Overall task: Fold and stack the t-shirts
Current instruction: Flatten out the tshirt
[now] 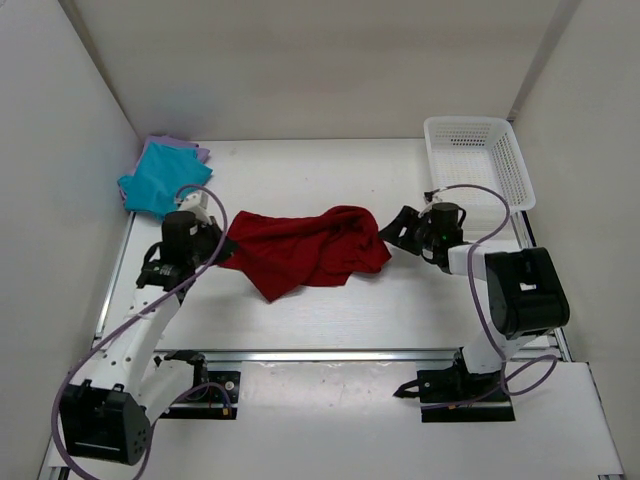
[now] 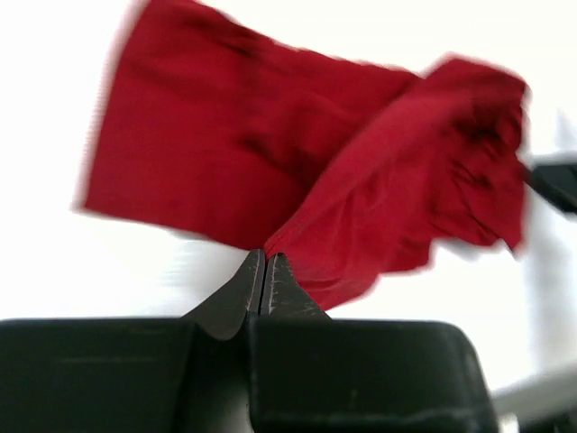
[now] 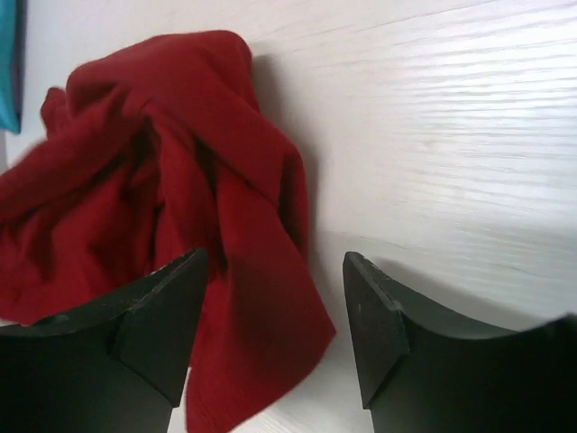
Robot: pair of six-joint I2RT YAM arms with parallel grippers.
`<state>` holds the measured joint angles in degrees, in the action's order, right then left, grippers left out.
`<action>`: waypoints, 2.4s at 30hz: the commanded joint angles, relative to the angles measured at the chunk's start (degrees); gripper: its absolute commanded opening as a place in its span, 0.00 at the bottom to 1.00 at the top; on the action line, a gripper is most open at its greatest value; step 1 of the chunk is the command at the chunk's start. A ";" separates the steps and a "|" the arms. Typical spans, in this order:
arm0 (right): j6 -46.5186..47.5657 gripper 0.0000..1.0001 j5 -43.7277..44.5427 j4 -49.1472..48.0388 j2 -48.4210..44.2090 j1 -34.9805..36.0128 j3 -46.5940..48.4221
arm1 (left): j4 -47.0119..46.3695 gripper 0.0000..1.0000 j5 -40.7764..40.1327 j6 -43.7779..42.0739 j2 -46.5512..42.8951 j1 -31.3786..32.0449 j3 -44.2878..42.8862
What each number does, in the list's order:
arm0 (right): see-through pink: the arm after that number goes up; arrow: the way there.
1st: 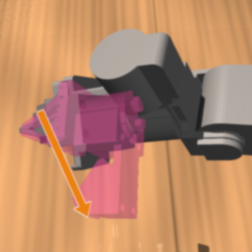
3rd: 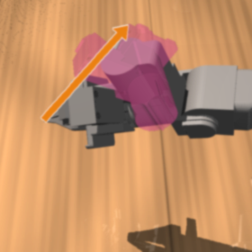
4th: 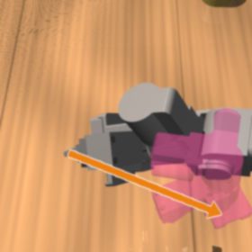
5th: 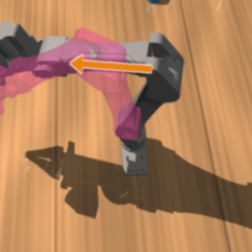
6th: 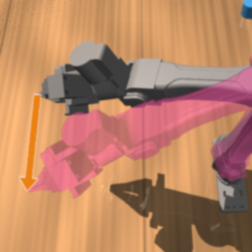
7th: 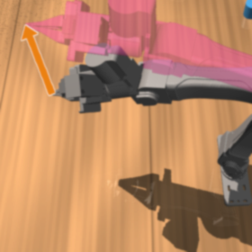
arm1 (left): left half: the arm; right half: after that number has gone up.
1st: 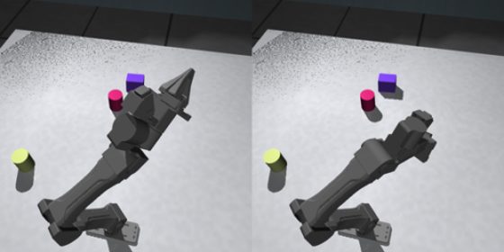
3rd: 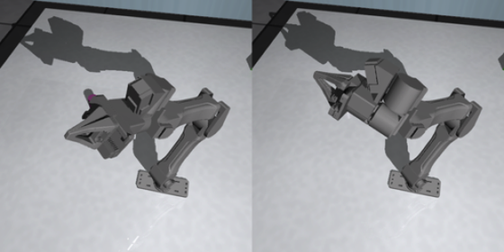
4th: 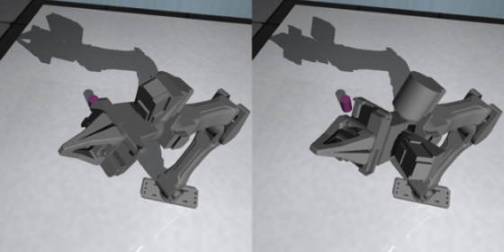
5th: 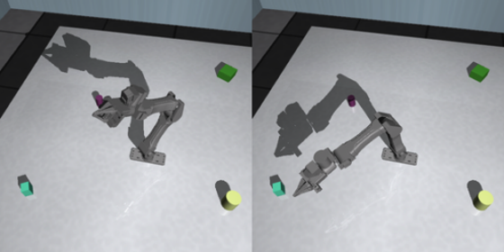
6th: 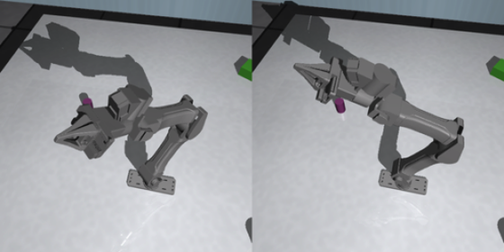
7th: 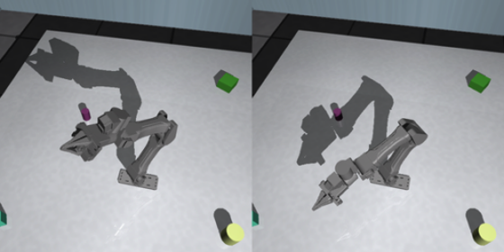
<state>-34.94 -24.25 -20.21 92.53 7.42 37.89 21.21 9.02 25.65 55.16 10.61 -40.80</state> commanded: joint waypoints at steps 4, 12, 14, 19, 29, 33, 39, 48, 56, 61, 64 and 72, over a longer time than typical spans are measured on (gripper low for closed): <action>-2.15 0.52 -5.11 -4.23 5.55 1.81 5.34 | 0.79 0.00 -1.20 0.79 -0.85 -3.42 -2.80; 1.35 0.00 -5.91 5.87 12.68 2.69 30.53 | -9.08 0.00 1.18 7.48 15.49 -4.10 -16.83; 4.61 0.00 -3.71 15.93 13.28 2.95 46.57 | -8.91 0.00 2.76 8.88 21.28 -7.26 -28.92; 14.88 0.00 1.47 38.96 19.95 4.09 87.70 | 0.48 0.00 0.57 7.93 34.11 -12.17 -61.60; 14.50 0.03 4.50 26.97 -6.96 5.42 43.89 | -6.96 0.00 -6.73 5.90 19.67 -17.02 -39.62; 7.87 0.05 -2.99 16.18 -16.66 1.98 15.35 | -14.43 0.00 -8.92 8.45 10.09 -18.34 -15.87; 4.96 0.43 0.25 17.48 -26.41 0.67 -4.46 | -18.22 0.00 -7.18 10.30 4.35 -19.39 5.96; 3.92 0.47 5.87 20.12 -29.52 5.67 -15.39 | -16.90 0.00 -3.16 13.28 3.82 -19.04 12.83; 5.84 0.48 10.01 19.85 -29.16 9.81 -13.37 | -14.02 0.53 2.68 13.91 0.50 -26.51 21.19; 5.58 0.48 8.70 18.10 -31.00 10.07 -16.79 | -6.89 0.98 -5.31 10.30 -5.41 -25.74 17.78; 5.58 0.48 8.34 17.39 -31.18 10.94 -17.93 | -9.43 0.99 -0.78 10.55 -4.27 -26.78 18.55; 6.64 0.38 9.31 18.27 -33.20 10.86 -17.94 | -12.05 0.05 7.31 12.67 -2.07 -34.31 22.24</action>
<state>-29.26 -15.99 -0.01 60.99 17.98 20.29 10.68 11.99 37.80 53.25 -18.11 -20.84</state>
